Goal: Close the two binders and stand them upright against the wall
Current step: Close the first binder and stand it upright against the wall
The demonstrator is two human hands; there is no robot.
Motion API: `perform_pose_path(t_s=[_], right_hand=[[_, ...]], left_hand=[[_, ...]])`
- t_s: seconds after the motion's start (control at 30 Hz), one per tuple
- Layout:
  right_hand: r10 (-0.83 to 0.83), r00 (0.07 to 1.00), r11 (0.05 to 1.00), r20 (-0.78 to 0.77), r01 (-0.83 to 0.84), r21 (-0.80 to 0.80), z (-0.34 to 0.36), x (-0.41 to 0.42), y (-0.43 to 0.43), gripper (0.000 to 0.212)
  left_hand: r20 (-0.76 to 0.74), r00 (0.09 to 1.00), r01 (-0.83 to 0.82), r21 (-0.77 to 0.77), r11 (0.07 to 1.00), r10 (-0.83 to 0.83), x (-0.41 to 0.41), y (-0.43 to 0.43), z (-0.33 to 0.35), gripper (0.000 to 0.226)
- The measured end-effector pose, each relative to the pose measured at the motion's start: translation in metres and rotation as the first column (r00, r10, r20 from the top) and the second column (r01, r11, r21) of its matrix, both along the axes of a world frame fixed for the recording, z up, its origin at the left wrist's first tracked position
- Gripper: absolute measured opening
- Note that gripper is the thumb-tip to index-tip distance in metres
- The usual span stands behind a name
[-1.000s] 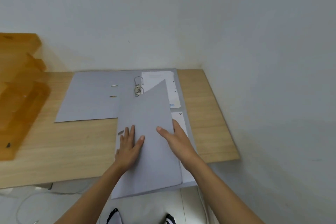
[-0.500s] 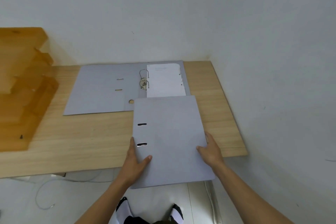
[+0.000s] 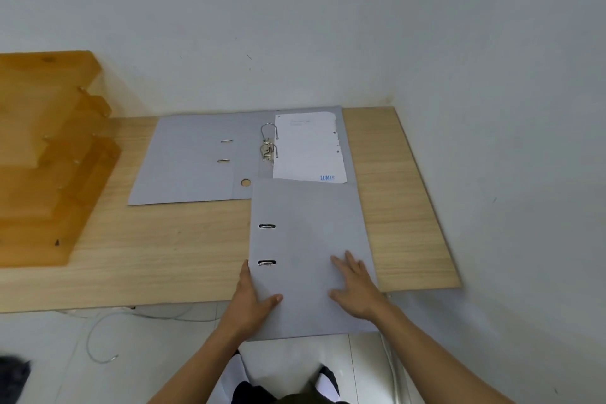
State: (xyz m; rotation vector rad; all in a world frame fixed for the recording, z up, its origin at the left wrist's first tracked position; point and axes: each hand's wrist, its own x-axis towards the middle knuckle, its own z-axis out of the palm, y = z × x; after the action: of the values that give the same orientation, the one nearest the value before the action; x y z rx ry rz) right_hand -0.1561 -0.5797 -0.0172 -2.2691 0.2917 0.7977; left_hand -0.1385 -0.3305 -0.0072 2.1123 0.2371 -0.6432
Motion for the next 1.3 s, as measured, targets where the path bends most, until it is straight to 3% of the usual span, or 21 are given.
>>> perform_pose_path(t_s=[0.17,0.23,0.33,0.37,0.5,0.6,0.7,0.87,0.97,1.1,1.3], right_hand=[[-0.088,0.996,0.99,-0.006,0.088,0.108,-0.002,-0.001,-0.006,0.069],[-0.138,0.99,0.978,-0.02,0.139,0.158,0.0,0.001,-0.006,0.065],[-0.202,0.978,0.953,-0.054,0.208,0.221,0.004,-0.002,-0.003,0.062],[-0.217,0.974,0.945,-0.063,0.226,0.235,0.006,-0.003,-0.002,0.061],[-0.291,0.952,0.9,-0.097,0.307,0.309,0.014,-0.013,0.001,0.057],[-0.398,0.912,0.838,-0.101,0.406,0.364,0.022,-0.018,0.006,0.055],[-0.486,0.868,0.78,-0.1,0.483,0.398,0.035,-0.014,0.009,0.056],[-0.529,0.849,0.776,0.024,0.471,0.42,0.062,0.01,0.02,0.068],[-0.588,0.803,0.726,0.096,0.472,0.5,0.082,0.029,0.025,0.079],[-0.65,0.737,0.667,0.186,0.436,0.604,0.114,0.046,0.02,0.076],[-0.668,0.632,0.7,0.393,0.355,0.62,0.16,0.065,0.012,0.067]], left_hand=[[-0.06,0.993,-0.103,-0.018,0.995,0.101,0.006,-0.003,-0.001,0.095],[-0.1,0.97,-0.23,-0.094,0.969,0.221,0.011,-0.003,0.002,0.088],[-0.209,0.895,-0.431,-0.189,0.882,0.393,0.022,0.004,-0.003,0.099],[-0.253,0.875,-0.464,-0.197,0.864,0.412,0.026,0.005,-0.006,0.098],[-0.327,0.837,-0.529,-0.273,0.804,0.439,0.032,-0.004,0.009,0.054],[-0.423,0.819,-0.551,-0.39,0.738,0.388,0.033,-0.01,0.017,0.071],[-0.486,0.859,-0.454,-0.571,0.684,0.164,0.041,-0.03,0.041,0.073],[-0.438,0.891,-0.244,-0.687,0.684,-0.122,0.063,-0.069,0.085,0.06],[-0.306,0.924,-0.056,-0.701,0.711,-0.229,0.078,-0.084,0.107,0.048],[-0.11,0.943,0.143,-0.72,0.679,-0.315,0.096,-0.093,0.124,0.044],[0.18,0.899,0.409,-0.666,0.623,-0.398,0.126,-0.105,0.131,0.066]])
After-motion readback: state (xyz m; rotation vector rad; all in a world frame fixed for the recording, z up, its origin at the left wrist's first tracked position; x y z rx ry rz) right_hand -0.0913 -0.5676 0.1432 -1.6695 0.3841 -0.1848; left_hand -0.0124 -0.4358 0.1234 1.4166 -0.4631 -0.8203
